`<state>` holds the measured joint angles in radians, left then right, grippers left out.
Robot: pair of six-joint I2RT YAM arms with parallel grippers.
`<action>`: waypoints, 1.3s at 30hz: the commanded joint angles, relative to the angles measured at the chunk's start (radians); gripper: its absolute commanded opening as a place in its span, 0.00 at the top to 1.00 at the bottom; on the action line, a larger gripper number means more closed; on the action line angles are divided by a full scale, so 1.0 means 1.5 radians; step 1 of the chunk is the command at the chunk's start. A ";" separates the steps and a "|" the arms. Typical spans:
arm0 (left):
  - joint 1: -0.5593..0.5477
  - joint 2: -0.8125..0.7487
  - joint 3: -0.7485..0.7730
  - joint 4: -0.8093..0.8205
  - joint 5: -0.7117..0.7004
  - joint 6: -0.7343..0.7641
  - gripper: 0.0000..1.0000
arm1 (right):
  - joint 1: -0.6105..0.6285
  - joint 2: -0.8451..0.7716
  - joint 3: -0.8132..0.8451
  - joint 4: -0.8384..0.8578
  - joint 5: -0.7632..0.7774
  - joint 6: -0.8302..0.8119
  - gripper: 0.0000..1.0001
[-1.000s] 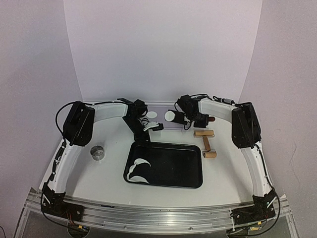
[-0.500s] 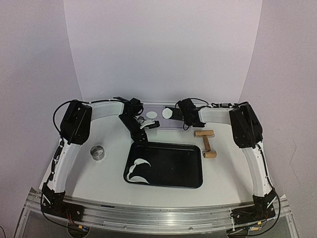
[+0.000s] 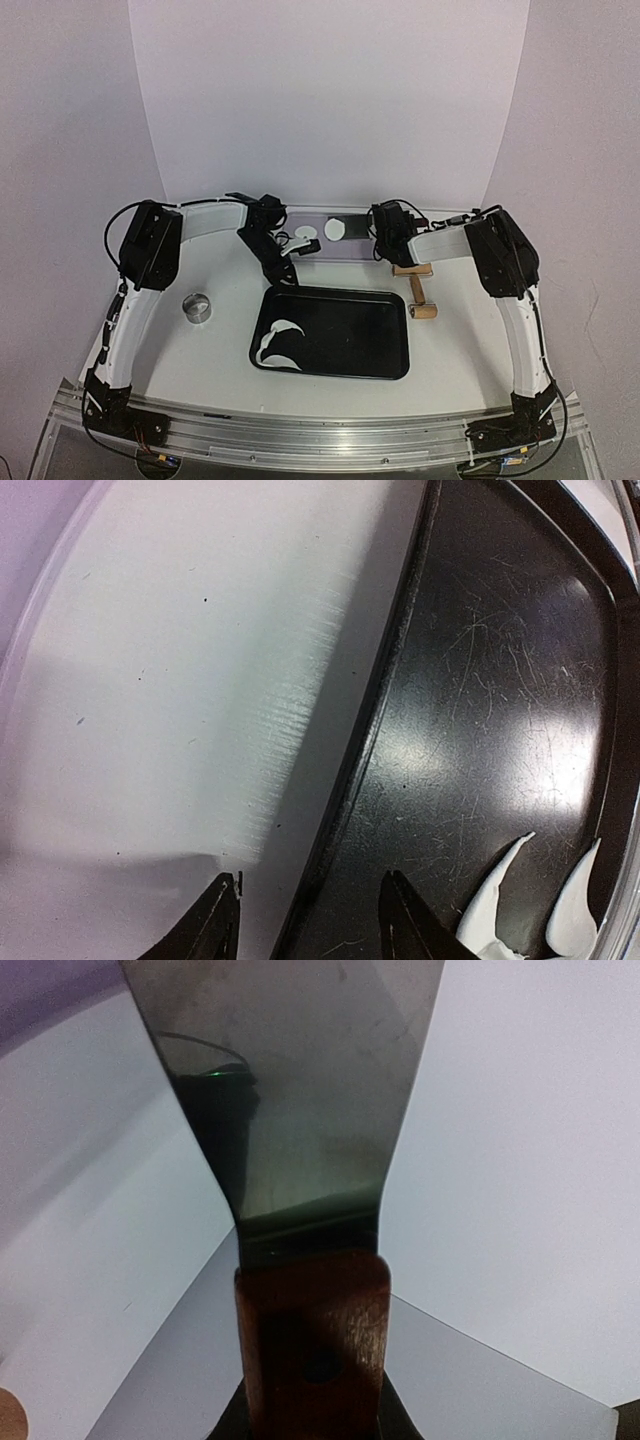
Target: Roll out the dumpling wrappers from the dough
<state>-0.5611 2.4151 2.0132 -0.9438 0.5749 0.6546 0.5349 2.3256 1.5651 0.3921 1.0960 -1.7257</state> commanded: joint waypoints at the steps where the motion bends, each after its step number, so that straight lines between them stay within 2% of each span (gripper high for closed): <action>1: 0.011 -0.049 0.008 -0.006 0.013 0.000 0.52 | -0.017 -0.042 -0.024 0.090 -0.007 -0.142 1.00; 7: 0.017 -0.050 0.006 -0.003 0.011 0.003 0.52 | -0.031 -0.086 -0.066 0.131 -0.035 -0.177 1.00; 11: 0.018 -0.050 0.005 -0.002 0.015 0.000 0.52 | -0.038 -0.101 -0.113 0.218 -0.048 -0.219 1.00; 19: 0.020 -0.050 0.007 -0.006 0.011 0.004 0.52 | -0.034 -0.104 -0.093 0.330 -0.097 -0.285 1.00; 25: 0.024 -0.052 0.007 -0.006 0.011 0.005 0.52 | -0.034 -0.118 -0.118 0.364 -0.121 -0.303 1.00; 32: 0.026 -0.056 0.014 -0.007 0.018 -0.001 0.51 | -0.040 -0.066 -0.198 0.366 -0.131 -0.290 1.00; 36: 0.031 -0.063 0.014 -0.010 0.025 -0.004 0.51 | -0.044 -0.070 -0.201 0.365 -0.130 -0.291 1.00; 39: 0.034 -0.065 0.014 -0.006 0.028 -0.008 0.51 | -0.052 -0.093 -0.164 0.365 -0.128 -0.297 1.00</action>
<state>-0.5227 2.4001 2.0132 -0.9443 0.5848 0.6537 0.4710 2.2318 1.2586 0.8829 0.9021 -1.9869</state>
